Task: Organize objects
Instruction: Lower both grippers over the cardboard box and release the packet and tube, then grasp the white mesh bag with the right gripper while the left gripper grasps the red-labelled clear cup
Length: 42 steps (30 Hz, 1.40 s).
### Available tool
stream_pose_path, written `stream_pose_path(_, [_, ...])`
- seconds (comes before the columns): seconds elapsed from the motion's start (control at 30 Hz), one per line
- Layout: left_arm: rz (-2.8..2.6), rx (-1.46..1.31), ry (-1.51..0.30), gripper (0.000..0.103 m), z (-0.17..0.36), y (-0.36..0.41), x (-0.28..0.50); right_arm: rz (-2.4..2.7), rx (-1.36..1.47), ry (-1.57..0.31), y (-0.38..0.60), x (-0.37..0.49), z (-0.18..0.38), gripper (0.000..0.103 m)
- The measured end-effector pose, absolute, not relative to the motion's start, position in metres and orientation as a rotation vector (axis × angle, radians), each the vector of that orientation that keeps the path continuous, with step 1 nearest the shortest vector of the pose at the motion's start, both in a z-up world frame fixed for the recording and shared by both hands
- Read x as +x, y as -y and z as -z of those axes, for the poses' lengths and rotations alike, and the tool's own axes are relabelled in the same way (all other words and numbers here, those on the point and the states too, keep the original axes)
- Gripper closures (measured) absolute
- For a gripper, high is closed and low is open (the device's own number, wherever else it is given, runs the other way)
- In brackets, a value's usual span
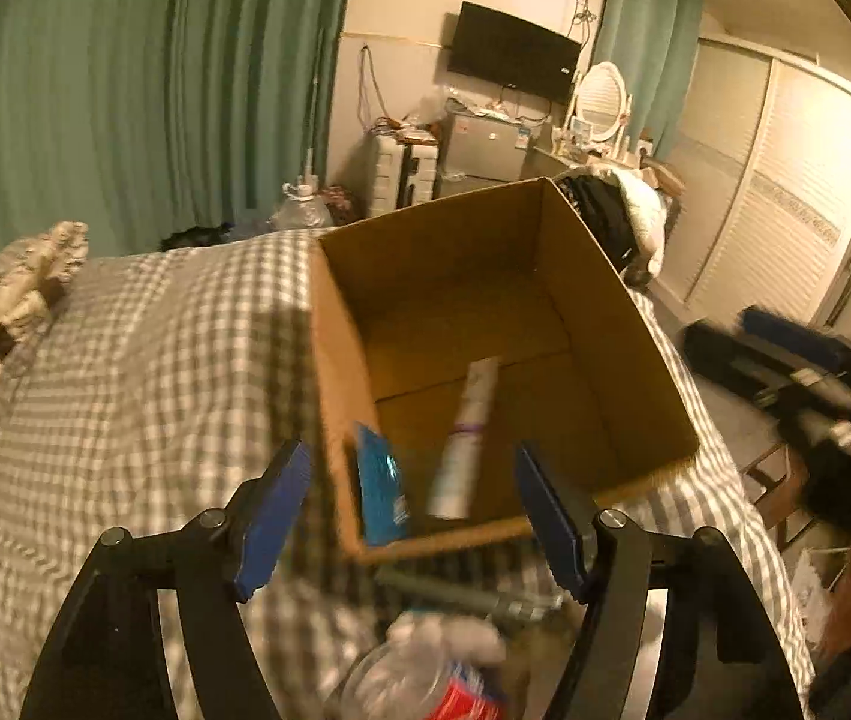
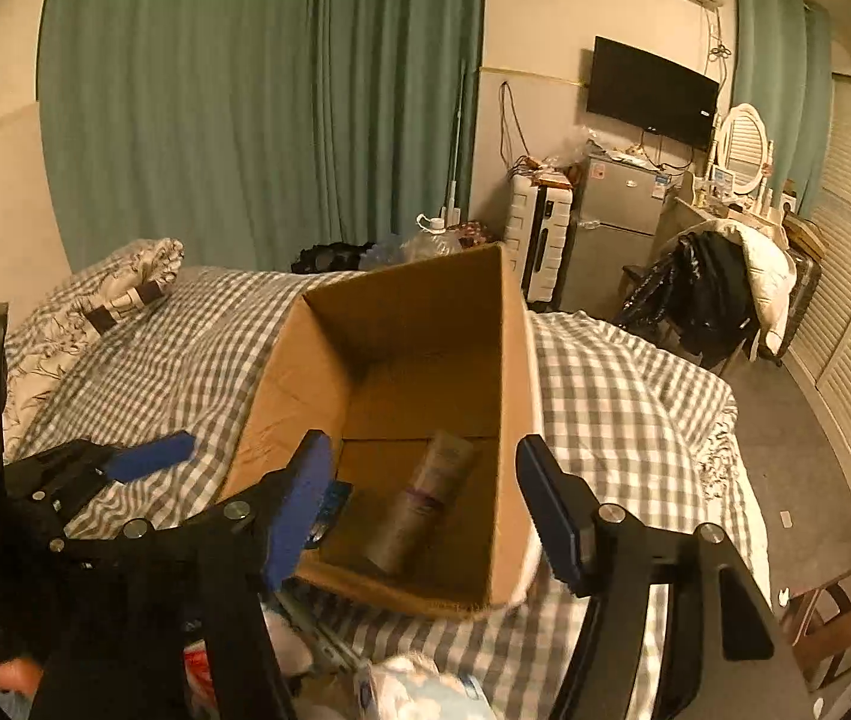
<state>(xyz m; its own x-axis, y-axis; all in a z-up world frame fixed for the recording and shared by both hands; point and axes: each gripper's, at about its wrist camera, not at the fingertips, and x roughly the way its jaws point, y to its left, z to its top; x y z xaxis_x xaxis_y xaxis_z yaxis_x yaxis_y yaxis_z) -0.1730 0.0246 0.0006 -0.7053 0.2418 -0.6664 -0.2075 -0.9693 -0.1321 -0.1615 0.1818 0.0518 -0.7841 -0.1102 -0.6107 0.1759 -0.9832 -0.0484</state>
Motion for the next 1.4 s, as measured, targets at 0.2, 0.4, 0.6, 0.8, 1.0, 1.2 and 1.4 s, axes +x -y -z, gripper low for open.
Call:
stream_pose_path(0.2, [-2.811, -1.021, 0.000, 0.015, -0.031, -0.001, -0.111, 2.890, 0.889, -0.201, -0.189, -0.101, -0.092, 0.024])
stream_pose_path(0.4, [-2.894, -1.002, -0.054, 0.002, -0.044, 0.017, -0.052, 2.936, 0.851, -0.260, -0.192, -0.025, -0.118, 0.008])
stream_pose_path(0.6, [-2.941, -1.061, -0.012, 0.002, -0.017, 0.022, -0.013, 2.938, 0.929, -0.260, -0.189, 0.014, -0.095, 0.006])
stream_pose_path(0.8, [-2.925, -1.195, -0.012, 0.002, 0.036, 0.012, -0.009, 2.871, 1.161, -0.231, -0.185, 0.001, -0.016, 0.006])
stream_pose_path(1.0, [-2.900, -1.296, -0.052, 0.002, 0.060, 0.011, -0.018, 2.796, 1.321, -0.193, -0.177, -0.029, 0.043, 0.006])
stream_pose_path(1.2, [-2.889, -1.337, 0.020, 0.002, 0.065, 0.021, -0.022, 2.717, 1.347, -0.171, -0.165, -0.049, 0.061, 0.008])
stream_pose_path(1.4, [-2.885, -1.339, 0.017, 0.002, 0.063, 0.019, -0.023, 2.690, 1.373, -0.220, -0.156, -0.057, 0.071, 0.033])
